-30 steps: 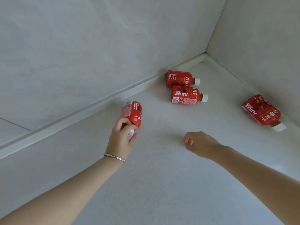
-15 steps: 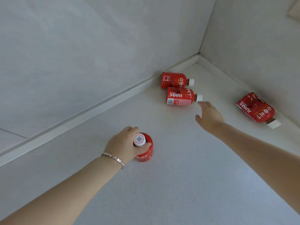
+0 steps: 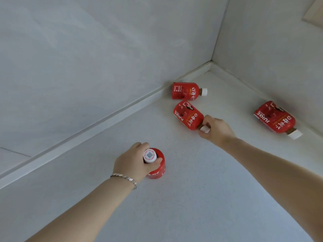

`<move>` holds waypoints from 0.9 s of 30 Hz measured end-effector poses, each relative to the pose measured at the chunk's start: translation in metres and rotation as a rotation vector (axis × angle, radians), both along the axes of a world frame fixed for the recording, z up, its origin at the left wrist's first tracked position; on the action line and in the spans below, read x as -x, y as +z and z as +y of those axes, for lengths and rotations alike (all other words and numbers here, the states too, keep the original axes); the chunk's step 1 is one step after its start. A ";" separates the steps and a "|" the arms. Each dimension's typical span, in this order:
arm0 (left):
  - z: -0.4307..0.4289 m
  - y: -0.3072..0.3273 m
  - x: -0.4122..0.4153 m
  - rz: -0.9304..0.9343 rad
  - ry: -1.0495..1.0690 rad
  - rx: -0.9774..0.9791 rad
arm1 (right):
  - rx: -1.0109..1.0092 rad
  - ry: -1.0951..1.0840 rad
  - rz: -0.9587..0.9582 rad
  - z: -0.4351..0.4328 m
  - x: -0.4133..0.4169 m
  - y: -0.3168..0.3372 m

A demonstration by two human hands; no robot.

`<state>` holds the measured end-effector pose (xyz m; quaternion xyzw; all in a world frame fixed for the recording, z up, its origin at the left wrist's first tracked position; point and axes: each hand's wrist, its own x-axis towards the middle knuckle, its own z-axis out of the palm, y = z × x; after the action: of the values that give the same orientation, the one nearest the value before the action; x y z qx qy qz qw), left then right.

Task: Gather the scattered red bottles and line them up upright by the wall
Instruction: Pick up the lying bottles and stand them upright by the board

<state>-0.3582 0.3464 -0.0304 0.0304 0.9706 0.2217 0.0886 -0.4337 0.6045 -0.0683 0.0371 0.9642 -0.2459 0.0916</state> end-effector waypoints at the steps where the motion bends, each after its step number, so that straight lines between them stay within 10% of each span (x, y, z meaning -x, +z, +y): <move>1: 0.001 0.001 -0.001 0.006 0.011 -0.008 | 0.008 0.040 0.022 -0.004 -0.010 0.003; 14: -0.045 0.029 -0.124 -0.038 0.137 0.037 | -0.123 0.223 -0.148 -0.095 -0.130 0.080; 27: -0.299 0.086 -0.370 0.066 0.622 -0.026 | -0.098 0.714 -0.172 -0.387 -0.310 0.132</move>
<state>0.0114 0.0477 0.0551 -0.2598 0.9328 0.2493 -0.0156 -0.1233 0.2174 0.0636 -0.2767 0.9158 -0.1482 0.2504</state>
